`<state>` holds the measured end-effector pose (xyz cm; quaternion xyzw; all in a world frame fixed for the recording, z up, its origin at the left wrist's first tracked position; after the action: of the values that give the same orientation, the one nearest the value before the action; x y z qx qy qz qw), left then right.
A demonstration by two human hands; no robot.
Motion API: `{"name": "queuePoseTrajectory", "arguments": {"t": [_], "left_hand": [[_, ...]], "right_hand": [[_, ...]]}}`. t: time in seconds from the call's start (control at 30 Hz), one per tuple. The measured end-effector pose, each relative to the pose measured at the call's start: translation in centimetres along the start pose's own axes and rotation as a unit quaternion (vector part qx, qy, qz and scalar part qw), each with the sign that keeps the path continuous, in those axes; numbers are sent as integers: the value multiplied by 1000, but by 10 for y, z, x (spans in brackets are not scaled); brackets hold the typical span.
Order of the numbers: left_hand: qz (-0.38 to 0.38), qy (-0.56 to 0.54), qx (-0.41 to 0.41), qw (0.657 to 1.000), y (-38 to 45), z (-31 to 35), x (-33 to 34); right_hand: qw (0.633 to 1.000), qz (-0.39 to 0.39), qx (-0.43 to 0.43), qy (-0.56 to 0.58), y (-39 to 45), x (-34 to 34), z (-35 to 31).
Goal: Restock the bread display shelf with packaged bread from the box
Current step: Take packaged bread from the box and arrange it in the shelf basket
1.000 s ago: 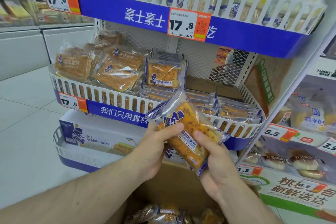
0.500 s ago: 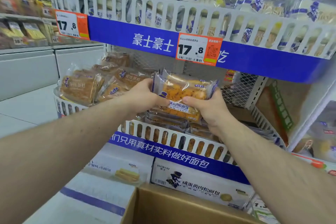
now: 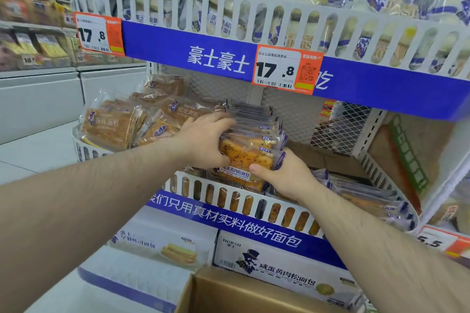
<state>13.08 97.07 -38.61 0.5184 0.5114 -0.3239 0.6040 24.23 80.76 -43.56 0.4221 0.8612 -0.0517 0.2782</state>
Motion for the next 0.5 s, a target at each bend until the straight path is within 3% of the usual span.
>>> {"name": "queuePoseTrajectory", "arguments": {"t": [0.1,0.27,0.33,0.43,0.5], "left_hand": [[-22,-1,0,1000,6,-1,-1],[-42,32,4,999,8,0,8],[-50,47,5,998,7,-1,8],[-29,83,8,996,5,-1,2],[-38,94,9,995,4,2,0]], "right_hand": [[997,72,-13,13,-11,-4,0],[998,17,11,-65,-11,6,1],[996,34,13,-84,-10,8,3],[981,131,-74,-125,-15,-1,-8],[963,128,-146,-188,-18,-4,-17]]}}
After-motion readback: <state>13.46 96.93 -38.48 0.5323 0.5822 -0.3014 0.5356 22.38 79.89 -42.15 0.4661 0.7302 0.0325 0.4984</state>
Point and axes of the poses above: each hand's wrist, its own y-axis towards the middle knuckle, its own x-axis out of the palm, z = x × y, the point moved 4 cm from there along y, towards the middle knuckle, and after that the axes turned 12 degrees about y, right-handed, at the moved point
